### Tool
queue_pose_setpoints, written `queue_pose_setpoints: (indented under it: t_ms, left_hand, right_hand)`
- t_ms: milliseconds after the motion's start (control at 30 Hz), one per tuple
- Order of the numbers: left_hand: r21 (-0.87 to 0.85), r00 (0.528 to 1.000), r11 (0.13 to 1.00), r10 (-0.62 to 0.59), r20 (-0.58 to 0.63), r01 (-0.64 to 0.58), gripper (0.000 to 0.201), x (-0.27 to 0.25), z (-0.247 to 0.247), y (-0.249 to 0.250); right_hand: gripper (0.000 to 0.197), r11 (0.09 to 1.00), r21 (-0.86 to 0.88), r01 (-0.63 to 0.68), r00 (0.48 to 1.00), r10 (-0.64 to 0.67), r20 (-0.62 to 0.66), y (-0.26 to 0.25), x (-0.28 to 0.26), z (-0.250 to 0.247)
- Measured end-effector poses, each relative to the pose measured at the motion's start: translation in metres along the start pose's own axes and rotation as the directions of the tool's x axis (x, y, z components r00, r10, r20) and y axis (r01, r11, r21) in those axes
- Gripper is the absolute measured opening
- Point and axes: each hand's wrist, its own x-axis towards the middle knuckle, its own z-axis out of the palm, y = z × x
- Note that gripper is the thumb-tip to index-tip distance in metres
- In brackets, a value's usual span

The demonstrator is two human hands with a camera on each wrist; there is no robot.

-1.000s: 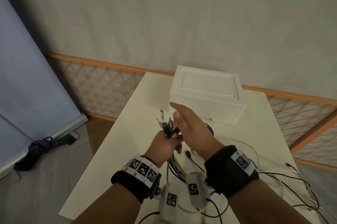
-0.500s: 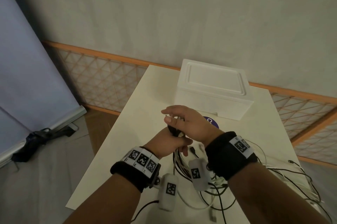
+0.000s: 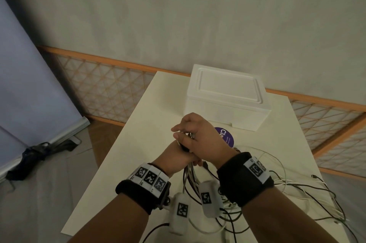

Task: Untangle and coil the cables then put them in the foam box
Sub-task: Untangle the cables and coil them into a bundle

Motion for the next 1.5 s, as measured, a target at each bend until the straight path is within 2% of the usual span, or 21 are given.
queue_pose_setpoints:
  t_ms: [133,267,367,467,567,633,700,767,833,900,1000,1167,1267,1333,1433,1500]
  left_hand:
    - [-0.006,1.000,1.000,-0.010,-0.008,0.010,0.021,-0.001,0.002,-0.001]
    - [0.070,0.999,0.997,-0.024,0.023,0.022,0.035,0.000,0.004,-0.008]
    - [0.029,1.000,1.000,0.004,0.002,-0.004,0.037,-0.004,0.005,-0.012]
    - [-0.173,0.997,0.983,0.062,-0.042,-0.069,0.030,-0.006,0.005,-0.015]
    - [-0.268,0.997,0.961,0.069,-0.018,-0.072,0.002,-0.007,0.003,-0.017]
    - [-0.253,0.999,0.966,0.054,0.003,-0.051,0.019,-0.006,0.000,-0.018]
    - [-0.306,1.000,0.952,0.023,-0.008,-0.024,0.021,-0.003,-0.003,-0.019]
    - [-0.318,1.000,0.948,0.012,0.003,-0.010,0.023,-0.002,-0.004,-0.019]
    - [-0.309,1.000,0.951,0.002,0.023,0.006,0.014,-0.002,-0.004,-0.017]
    - [-0.312,0.998,0.950,-0.014,0.059,0.031,0.023,-0.001,-0.004,-0.017]
    - [-0.292,0.996,0.955,-0.028,0.085,0.052,0.003,-0.002,-0.006,-0.014]
    - [-0.271,0.996,0.962,-0.022,0.085,0.044,0.015,0.001,-0.013,-0.018]
    - [-0.246,0.996,0.968,-0.020,0.085,0.040,0.010,0.002,-0.014,-0.020]
    - [-0.210,0.996,0.977,-0.034,0.078,0.050,0.012,0.003,-0.014,-0.021]
    - [-0.099,0.995,0.994,-0.031,0.092,0.040,0.025,0.004,-0.011,-0.024]
    - [-0.063,0.996,0.998,-0.022,0.090,0.028,0.027,0.004,-0.010,-0.023]
  right_hand:
    - [0.020,0.976,-0.174,0.129,0.991,-0.120,0.065,-0.003,0.000,-0.002]
    - [0.046,0.922,-0.281,0.265,0.956,-0.214,0.201,-0.006,0.000,0.000]
    - [0.042,0.906,-0.301,0.297,0.953,-0.258,0.161,-0.001,-0.003,0.005]
    - [0.041,0.946,-0.243,0.216,0.974,-0.193,0.116,0.004,-0.007,0.010]
    - [0.056,0.988,-0.059,0.145,0.985,-0.139,0.105,0.003,-0.013,0.009]
    - [0.063,0.996,0.085,0.017,1.000,-0.018,0.010,0.002,-0.016,0.005]
    - [0.057,0.962,0.227,-0.150,0.981,0.172,-0.083,0.003,-0.018,0.000]
    - [0.052,0.864,0.407,-0.297,0.945,0.327,-0.004,0.001,-0.019,-0.001]
    - [0.051,0.803,0.494,-0.334,0.935,0.350,0.064,-0.006,-0.018,0.003]
    - [0.046,0.807,0.509,-0.299,0.945,0.324,0.043,-0.012,-0.014,0.007]
    - [0.029,0.855,0.456,-0.248,0.960,0.278,0.000,-0.016,-0.005,0.011]
    - [0.024,0.932,0.299,-0.203,0.976,0.217,-0.014,-0.015,0.002,0.012]
    - [0.024,0.941,0.269,-0.205,0.975,0.220,-0.029,-0.017,0.008,0.003]
    - [0.023,0.961,0.189,-0.204,0.978,0.208,0.002,-0.019,0.011,-0.004]
    - [0.017,0.987,-0.041,-0.156,0.983,0.159,0.094,-0.027,0.014,-0.016]
    - [0.017,0.986,-0.114,-0.124,0.977,0.141,0.160,-0.034,0.016,-0.022]
